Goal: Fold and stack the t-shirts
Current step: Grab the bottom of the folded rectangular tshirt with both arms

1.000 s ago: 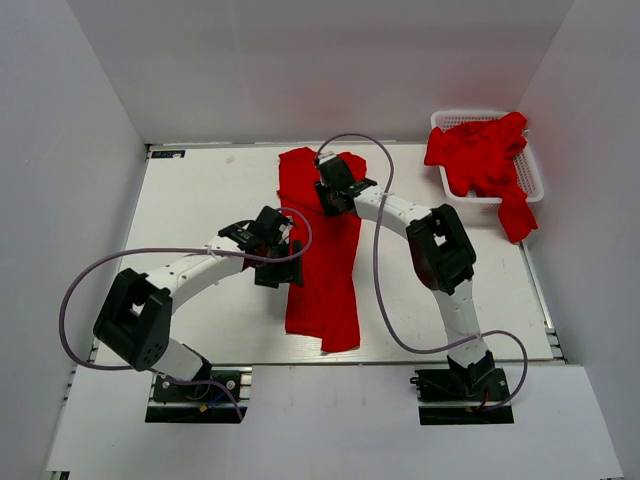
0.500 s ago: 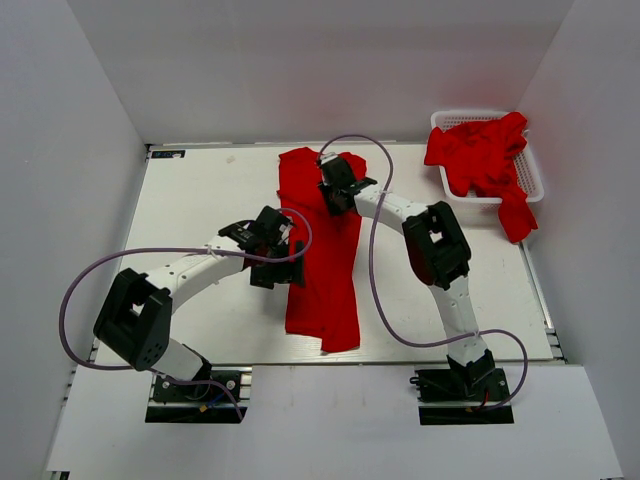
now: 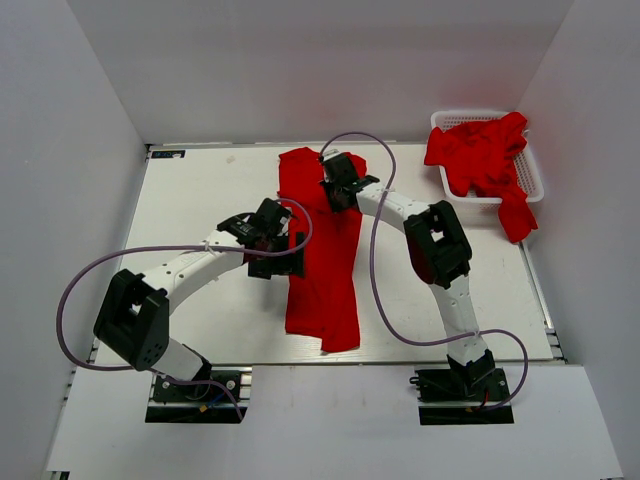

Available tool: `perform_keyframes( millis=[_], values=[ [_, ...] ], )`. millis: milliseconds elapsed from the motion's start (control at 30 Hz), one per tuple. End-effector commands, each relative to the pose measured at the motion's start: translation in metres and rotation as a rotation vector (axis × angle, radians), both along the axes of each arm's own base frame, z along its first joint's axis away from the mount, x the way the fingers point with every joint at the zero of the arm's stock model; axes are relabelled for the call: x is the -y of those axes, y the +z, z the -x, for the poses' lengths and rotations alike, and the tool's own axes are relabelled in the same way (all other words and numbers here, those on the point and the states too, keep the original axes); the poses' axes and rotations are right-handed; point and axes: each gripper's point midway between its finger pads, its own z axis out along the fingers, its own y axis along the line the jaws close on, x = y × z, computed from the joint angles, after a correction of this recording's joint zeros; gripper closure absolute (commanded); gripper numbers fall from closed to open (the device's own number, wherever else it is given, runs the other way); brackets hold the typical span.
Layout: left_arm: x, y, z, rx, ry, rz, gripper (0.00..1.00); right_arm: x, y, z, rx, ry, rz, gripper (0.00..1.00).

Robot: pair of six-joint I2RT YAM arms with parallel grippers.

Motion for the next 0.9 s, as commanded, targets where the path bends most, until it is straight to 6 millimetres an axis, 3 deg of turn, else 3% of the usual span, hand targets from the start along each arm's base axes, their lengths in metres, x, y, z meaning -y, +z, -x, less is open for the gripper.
perform_keyframes(
  millis=[0, 233, 433, 500, 567, 600, 700, 733, 767, 867],
  values=[
    [0.000, 0.012, -0.009, 0.036, 0.003, -0.003, 0.00, -0.013, 0.027, -0.019, 0.068, -0.005, -0.091, 1.00],
    [-0.004, 0.010, -0.007, 0.026, 0.006, -0.020, 0.00, -0.007, 0.069, -0.042, 0.186, -0.090, -0.170, 1.00],
    [-0.008, 0.010, -0.010, 0.033, 0.011, -0.030, 0.00, 0.000, 0.083, -0.063, 0.224, -0.127, -0.186, 1.00],
    [-0.007, 0.012, -0.010, 0.033, 0.011, -0.030, 0.00, 0.000, 0.078, -0.062, 0.186, -0.091, -0.176, 1.00],
    [-0.007, 0.010, -0.010, 0.025, 0.011, -0.035, 0.00, -0.012, 0.068, -0.047, 0.123, -0.002, -0.198, 1.00],
    [-0.007, 0.010, -0.010, 0.025, 0.011, -0.035, 0.00, -0.016, 0.074, -0.042, 0.132, 0.038, -0.184, 1.00],
    [-0.008, 0.007, -0.010, 0.018, 0.011, -0.040, 0.00, -0.016, 0.054, -0.026, 0.095, 0.095, -0.157, 1.00],
    [-0.008, 0.007, -0.010, 0.018, 0.011, -0.040, 0.00, -0.015, 0.050, -0.022, 0.077, 0.101, -0.145, 0.96],
    [-0.008, 0.007, -0.010, 0.018, 0.011, -0.040, 0.00, -0.013, 0.046, -0.022, 0.061, 0.101, -0.141, 0.85],
    [-0.010, 0.003, -0.009, 0.007, 0.014, -0.057, 0.00, -0.009, 0.033, -0.018, 0.035, 0.104, -0.105, 0.73]
  ],
)
